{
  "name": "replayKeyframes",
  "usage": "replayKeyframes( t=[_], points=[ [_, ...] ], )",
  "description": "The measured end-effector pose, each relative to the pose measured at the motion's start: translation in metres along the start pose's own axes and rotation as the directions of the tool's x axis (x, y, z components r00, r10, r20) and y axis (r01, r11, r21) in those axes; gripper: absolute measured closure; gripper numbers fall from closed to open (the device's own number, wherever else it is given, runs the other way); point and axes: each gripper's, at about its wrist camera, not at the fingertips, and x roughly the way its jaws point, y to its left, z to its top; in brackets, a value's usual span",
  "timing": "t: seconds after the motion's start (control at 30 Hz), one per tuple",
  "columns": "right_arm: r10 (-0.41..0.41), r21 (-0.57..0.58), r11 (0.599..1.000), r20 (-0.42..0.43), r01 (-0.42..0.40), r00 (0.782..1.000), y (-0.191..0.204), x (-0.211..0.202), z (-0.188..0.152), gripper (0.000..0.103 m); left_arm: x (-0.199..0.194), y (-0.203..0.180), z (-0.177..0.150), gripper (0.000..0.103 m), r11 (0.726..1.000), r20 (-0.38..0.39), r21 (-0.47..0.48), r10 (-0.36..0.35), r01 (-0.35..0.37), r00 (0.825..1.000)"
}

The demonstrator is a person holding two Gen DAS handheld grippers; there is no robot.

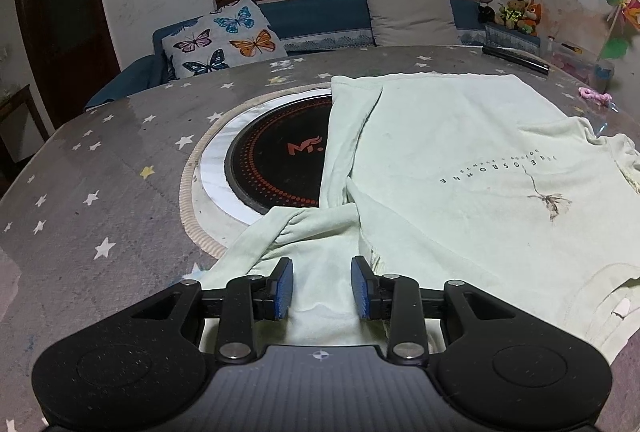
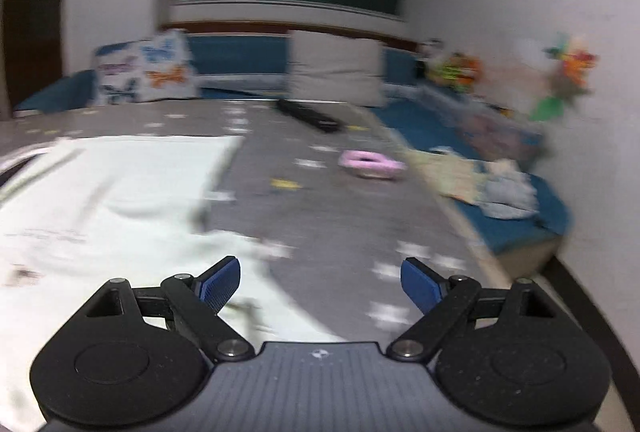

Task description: Fold clothes

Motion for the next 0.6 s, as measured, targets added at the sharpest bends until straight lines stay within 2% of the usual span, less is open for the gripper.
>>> replayKeyframes(
  t=[0.1,0.17,0.3,0.4,0.6],
  points=[
    [0.070,-0.030,0.997,-0.018,-0.071,0.997,0.028,0.016,0.003,0.015,-0.001,0.002,-0.001,0.068,1.000,-0.005,0.000,0.008,-0.008,1.000],
    [0.087,-0.036,0.995,-0.039,-0.089,0.995,0.038,0.027,0.002,0.017,-0.001,0.005,-0.001,0.067,1.000,-0.013,0.000,0.018,-0.018,1.000],
    [0.023,-0.025,0.999,-0.086,-0.025,0.996,0.032,0.043,-0.005,0.018,-0.002,0.010,-0.003,0.065,1.000,-0.020,-0.002,0.018,-0.018,1.000],
    [0.002,-0.030,1.000,-0.093,-0.005,0.996,0.023,0.039,-0.002,0.018,-0.005,0.009,0.000,0.065,1.000,-0.029,0.012,0.024,-0.024,0.999],
    [-0.038,-0.040,0.999,-0.107,0.034,0.994,0.007,0.031,0.003,0.018,-0.009,0.009,0.027,0.065,0.999,0.017,0.041,0.017,-0.017,1.000]
  ],
)
